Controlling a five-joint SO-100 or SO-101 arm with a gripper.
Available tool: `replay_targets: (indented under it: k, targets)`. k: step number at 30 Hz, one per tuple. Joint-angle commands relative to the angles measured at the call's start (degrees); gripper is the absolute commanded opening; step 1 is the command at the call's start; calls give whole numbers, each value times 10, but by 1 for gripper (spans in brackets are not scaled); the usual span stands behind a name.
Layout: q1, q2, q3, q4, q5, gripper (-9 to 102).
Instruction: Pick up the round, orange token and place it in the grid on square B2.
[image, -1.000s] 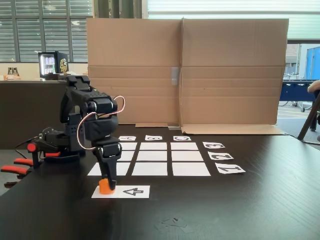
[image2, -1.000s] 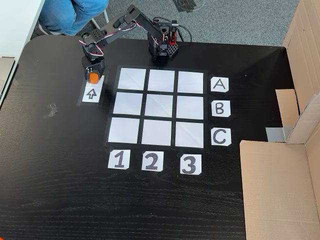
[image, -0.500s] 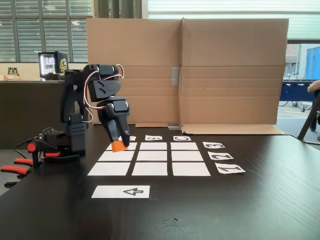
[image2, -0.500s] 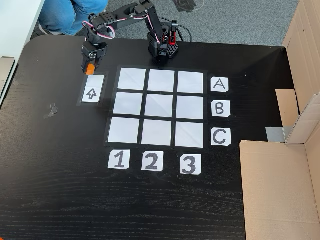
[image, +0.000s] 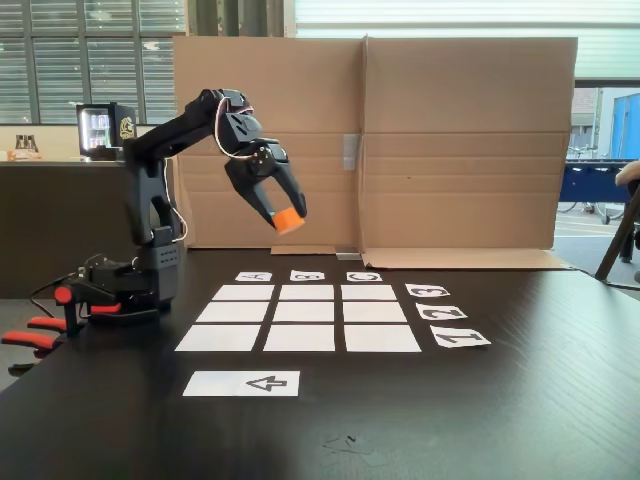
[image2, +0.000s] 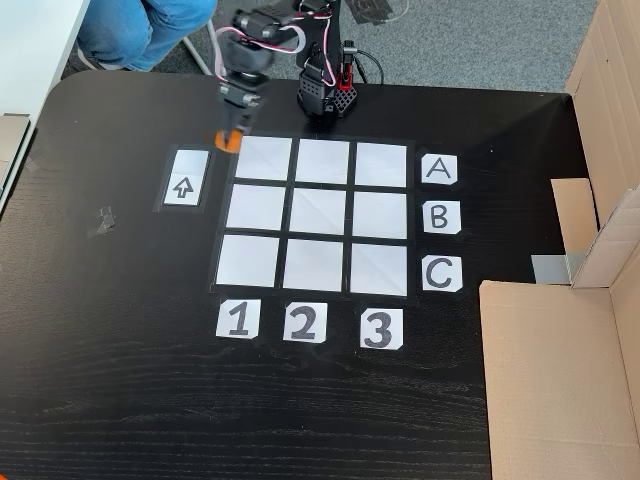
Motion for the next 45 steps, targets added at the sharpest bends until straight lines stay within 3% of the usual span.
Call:
replay_targets:
  k: [1, 14, 45]
  targets:
    - [-64, 41, 4, 4, 28, 0]
    - [-227, -18, 71, 2, 124, 0]
    - [-243, -220, 171, -134, 207, 0]
